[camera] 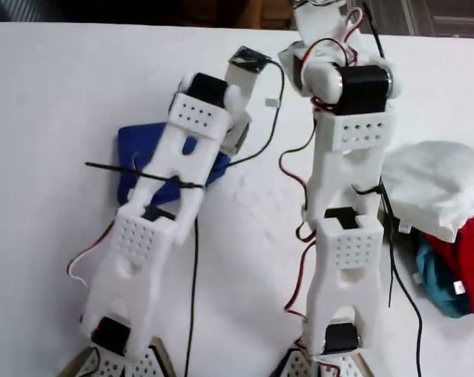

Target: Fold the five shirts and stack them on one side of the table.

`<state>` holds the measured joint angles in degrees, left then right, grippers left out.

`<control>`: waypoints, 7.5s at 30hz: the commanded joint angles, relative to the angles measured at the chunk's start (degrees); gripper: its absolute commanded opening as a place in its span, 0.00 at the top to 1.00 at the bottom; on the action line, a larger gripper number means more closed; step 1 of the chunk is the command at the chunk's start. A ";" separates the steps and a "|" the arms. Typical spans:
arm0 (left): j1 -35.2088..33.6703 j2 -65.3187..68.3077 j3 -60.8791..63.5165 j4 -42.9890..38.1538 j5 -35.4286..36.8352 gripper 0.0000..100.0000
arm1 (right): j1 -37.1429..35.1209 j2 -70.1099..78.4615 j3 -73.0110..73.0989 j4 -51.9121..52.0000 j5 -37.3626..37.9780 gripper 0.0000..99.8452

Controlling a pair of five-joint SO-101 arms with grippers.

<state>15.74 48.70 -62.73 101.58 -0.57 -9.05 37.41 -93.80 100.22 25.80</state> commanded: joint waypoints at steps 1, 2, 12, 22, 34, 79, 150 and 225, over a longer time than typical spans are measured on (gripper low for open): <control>0.44 -0.44 0.04 0.70 0.18 0.97 | 0.66 -3.47 -1.67 1.10 0.44 0.98; 0.62 -0.70 0.04 0.70 0.18 0.97 | 0.66 -3.38 -1.67 1.10 0.44 0.98; -0.18 -15.12 -0.04 0.70 0.44 0.79 | 1.80 -3.21 -1.41 1.10 0.18 0.98; -29.01 -17.67 0.57 -2.29 12.84 0.88 | -0.57 1.45 5.45 1.19 0.18 0.98; -34.11 5.54 -2.95 -8.88 19.96 0.91 | -19.82 9.71 18.29 1.10 0.09 0.98; -29.10 23.65 -19.56 -8.18 19.78 0.91 | -20.88 17.89 26.99 -1.80 -45.45 0.93; -29.10 23.65 -19.56 -8.35 17.05 0.91 | -20.09 -7.43 57.05 -3.03 37.10 0.80; -29.71 23.65 -19.56 -8.97 17.23 0.91 | -21.49 -4.09 69.27 -3.56 38.86 0.97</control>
<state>-13.89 72.62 -80.92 93.32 16.92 -30.68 34.07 -24.09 96.79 64.66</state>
